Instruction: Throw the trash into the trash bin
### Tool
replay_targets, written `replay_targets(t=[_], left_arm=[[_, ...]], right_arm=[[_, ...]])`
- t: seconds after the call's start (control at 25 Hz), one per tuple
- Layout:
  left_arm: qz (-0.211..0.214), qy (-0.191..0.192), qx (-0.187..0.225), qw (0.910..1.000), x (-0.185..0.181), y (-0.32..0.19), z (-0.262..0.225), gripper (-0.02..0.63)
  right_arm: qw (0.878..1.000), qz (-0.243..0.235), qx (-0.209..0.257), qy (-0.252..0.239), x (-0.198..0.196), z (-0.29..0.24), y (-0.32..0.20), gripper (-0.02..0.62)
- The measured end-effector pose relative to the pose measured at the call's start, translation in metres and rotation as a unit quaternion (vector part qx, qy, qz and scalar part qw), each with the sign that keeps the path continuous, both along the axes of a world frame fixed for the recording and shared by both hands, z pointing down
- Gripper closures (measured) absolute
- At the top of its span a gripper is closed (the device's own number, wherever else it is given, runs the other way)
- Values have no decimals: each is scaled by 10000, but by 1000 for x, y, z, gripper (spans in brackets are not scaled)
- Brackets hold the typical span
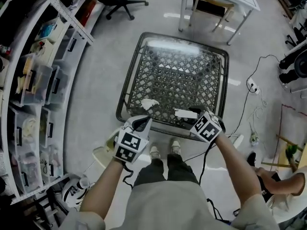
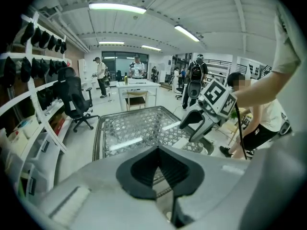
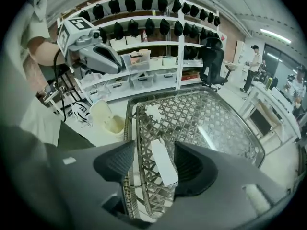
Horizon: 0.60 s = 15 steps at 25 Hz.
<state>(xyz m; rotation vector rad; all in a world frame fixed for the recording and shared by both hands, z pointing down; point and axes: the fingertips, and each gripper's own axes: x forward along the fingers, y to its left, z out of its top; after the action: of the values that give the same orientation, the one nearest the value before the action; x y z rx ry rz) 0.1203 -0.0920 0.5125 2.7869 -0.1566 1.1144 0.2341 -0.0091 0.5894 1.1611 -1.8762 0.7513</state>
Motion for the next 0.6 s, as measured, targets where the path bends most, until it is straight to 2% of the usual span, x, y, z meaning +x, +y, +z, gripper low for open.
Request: replay_targets(t=[0.32,0.48,0.6], left_arm=[[-125,-540,-574,9968,-4,7,68,604],[-248,-697,-763,9943,-7,10,91,604],[-347,-745,-869,9928,-6,12,100,604]], right_arm=[[9972,-320,-639,241,12,79,0,324],[9953,-412,-821,310,16,105,4,337],[9957,-362,-775,355,19,112,3,377]])
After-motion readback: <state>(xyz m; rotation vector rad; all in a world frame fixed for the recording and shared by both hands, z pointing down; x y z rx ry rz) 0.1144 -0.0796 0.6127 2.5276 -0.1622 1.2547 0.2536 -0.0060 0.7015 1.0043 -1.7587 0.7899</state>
